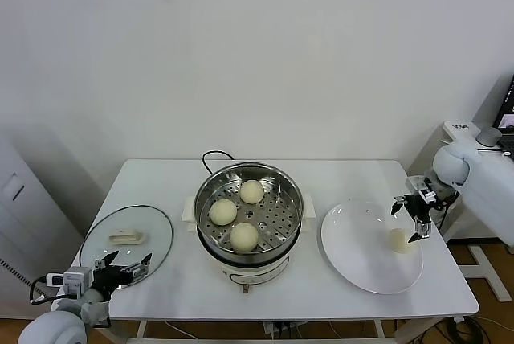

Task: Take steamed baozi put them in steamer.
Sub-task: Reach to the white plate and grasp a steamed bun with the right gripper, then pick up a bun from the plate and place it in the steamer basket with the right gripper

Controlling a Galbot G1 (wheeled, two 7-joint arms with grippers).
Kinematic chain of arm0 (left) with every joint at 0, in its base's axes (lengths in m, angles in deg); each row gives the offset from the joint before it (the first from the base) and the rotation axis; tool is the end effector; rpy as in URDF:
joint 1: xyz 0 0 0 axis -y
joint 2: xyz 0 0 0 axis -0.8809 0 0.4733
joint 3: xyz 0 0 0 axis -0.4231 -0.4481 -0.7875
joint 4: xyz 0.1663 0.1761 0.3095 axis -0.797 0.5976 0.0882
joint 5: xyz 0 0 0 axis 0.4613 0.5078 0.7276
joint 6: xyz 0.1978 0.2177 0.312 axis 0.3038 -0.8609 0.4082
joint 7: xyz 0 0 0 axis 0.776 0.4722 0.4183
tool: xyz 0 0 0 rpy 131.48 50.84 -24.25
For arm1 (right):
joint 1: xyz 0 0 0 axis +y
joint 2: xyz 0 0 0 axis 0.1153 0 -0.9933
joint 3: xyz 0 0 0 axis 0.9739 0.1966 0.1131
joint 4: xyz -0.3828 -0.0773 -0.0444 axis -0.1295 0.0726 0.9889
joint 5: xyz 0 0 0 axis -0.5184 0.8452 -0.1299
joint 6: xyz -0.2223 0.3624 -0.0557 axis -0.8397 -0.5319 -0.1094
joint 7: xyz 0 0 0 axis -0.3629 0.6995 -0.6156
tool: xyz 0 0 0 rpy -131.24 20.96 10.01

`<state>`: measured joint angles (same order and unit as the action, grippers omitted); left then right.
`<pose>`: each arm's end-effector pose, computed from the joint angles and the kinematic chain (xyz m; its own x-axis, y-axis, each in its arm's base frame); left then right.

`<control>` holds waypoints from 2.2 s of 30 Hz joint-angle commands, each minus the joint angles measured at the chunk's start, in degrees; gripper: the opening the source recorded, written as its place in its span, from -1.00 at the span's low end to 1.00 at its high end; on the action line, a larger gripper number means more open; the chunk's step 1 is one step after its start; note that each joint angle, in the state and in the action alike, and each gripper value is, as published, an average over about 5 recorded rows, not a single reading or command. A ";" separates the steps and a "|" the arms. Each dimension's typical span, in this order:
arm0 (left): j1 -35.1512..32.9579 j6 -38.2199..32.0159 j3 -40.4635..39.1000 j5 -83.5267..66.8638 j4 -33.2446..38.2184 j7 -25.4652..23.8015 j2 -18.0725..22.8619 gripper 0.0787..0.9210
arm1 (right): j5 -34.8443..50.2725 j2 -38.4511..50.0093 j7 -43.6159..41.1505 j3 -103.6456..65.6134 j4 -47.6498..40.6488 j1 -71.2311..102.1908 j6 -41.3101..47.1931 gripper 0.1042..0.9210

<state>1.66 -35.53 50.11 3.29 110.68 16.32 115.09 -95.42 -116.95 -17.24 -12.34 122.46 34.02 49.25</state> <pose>0.2762 0.1380 -0.3087 -0.8299 0.0535 0.5553 0.0724 0.9973 0.0122 0.6319 -0.3065 -0.2172 -0.0576 -0.0972 0.9936 -0.9852 -0.1556 -0.0724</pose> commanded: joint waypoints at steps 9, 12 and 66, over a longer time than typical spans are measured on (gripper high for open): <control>-0.18 -0.13 -0.08 0.05 -0.13 -0.05 0.17 0.77 | -7.81 -4.65 2.51 -6.60 -6.54 6.66 -0.98 0.74; -0.24 -0.16 -0.12 0.07 -0.10 -0.07 0.22 0.77 | -8.61 -5.31 2.67 -7.28 -7.44 6.96 -1.05 0.66; -0.46 0.21 0.15 0.25 1.18 0.19 -0.18 0.77 | 62.74 -19.50 1.88 50.36 14.31 -50.47 29.47 -0.07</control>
<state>1.26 -35.28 50.26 3.52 111.94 16.52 114.94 -44.75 -128.27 -17.01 30.67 135.44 -9.44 72.95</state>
